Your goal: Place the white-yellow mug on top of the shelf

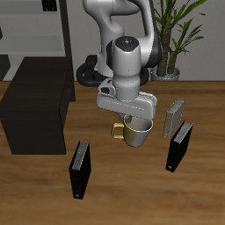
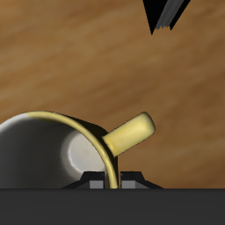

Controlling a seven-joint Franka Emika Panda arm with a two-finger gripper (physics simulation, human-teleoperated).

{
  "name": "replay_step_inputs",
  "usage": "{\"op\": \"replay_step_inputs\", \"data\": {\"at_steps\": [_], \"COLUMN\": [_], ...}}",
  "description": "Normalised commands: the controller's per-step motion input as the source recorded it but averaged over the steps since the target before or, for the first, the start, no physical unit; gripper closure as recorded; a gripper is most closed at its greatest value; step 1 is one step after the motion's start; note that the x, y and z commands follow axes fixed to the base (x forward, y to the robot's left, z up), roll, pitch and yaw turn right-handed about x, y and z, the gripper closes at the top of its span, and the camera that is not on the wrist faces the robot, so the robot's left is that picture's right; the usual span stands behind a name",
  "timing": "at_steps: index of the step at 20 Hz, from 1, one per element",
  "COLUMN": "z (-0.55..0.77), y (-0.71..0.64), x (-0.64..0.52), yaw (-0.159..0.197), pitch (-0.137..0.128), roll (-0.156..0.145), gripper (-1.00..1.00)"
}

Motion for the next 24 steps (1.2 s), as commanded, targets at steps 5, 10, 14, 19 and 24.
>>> {"op": "replay_step_inputs", "data": {"at_steps": [5, 10, 14, 19, 24], "z": [0.46, 0.49, 0.54, 0.49, 0.65], "y": [-0.18, -0.12, -0.06, -0.15, -0.15], "x": [-0.03, -0.05, -0.08, -0.05, -0.13], "yaw": [-0.006, 0.042, 0.036, 0.011, 0.031], "pitch": [-0.069, -0.039, 0.024, -0.016, -0.020], "roll": [-0.019, -0.005, 0.025, -0.013, 0.013], "gripper": [1.00, 1.00, 1.00, 1.00, 1.00]}}
